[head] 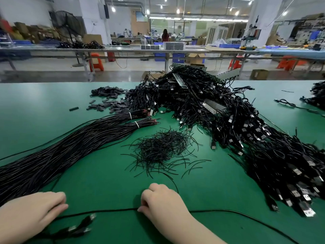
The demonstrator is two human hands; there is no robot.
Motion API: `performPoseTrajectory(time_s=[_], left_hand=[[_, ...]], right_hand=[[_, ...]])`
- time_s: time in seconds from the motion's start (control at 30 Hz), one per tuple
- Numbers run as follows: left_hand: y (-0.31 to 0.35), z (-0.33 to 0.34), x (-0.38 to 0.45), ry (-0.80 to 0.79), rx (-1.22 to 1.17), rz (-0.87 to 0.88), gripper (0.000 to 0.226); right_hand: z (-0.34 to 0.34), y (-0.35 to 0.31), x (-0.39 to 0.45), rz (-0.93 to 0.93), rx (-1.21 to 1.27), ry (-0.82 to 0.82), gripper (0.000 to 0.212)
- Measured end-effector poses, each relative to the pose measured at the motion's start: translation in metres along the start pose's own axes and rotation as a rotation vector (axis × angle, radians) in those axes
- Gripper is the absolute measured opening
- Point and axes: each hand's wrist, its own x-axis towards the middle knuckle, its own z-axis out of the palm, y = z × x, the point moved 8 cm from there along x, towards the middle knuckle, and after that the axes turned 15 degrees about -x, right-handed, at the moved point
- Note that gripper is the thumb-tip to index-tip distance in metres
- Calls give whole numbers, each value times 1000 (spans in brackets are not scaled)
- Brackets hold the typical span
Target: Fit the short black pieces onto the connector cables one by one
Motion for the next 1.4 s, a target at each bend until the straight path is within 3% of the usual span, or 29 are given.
performPoseTrajectory(time_s=[0.1, 0.17, 0.23, 0.3, 0.37, 0.43, 0.57, 0.7, 0.8, 0.97, 1.13, 1.4], left_hand=[[-69, 23, -10, -11, 30, -120, 33], [-94, 32, -13, -78, 98, -132, 38], [-75, 19, -3, -102, 204, -150, 37], [-10, -14, 17, -11, 153, -121, 33], [75, -44, 39, 36, -112, -55, 23], [153, -66, 68, 53, -550, -63, 49], [252, -64, 121, -132, -1162, -122, 63], [288, -53, 149, -183, -1801, -266, 50], [288, -56, 162, -68, -2152, -267, 35], [280, -62, 167, 60, -2224, -206, 21], [281, -66, 164, 94, -2198, -171, 26], [277, -75, 156, 161, -2431, -162, 53]], right_hand=[[0, -2, 8, -55, -56, -19, 33], [-14, 10, 7, -9, 86, 0, 30], [-34, 34, 4, 75, 328, 33, 22], [-59, 63, 2, 142, 504, 114, 20], [-86, 91, 1, 187, 584, 252, 19], [-107, 113, -2, 234, 636, 396, 20], [-122, 134, -6, 306, 847, 520, 25], [-120, 127, -3, 186, 995, 347, 24], [-113, 117, -7, 26, 869, 150, 23], [-77, 116, -13, 2, 699, -235, 20], [-70, 124, -11, 73, 718, -287, 22], [-71, 129, -16, 128, 698, -382, 24]])
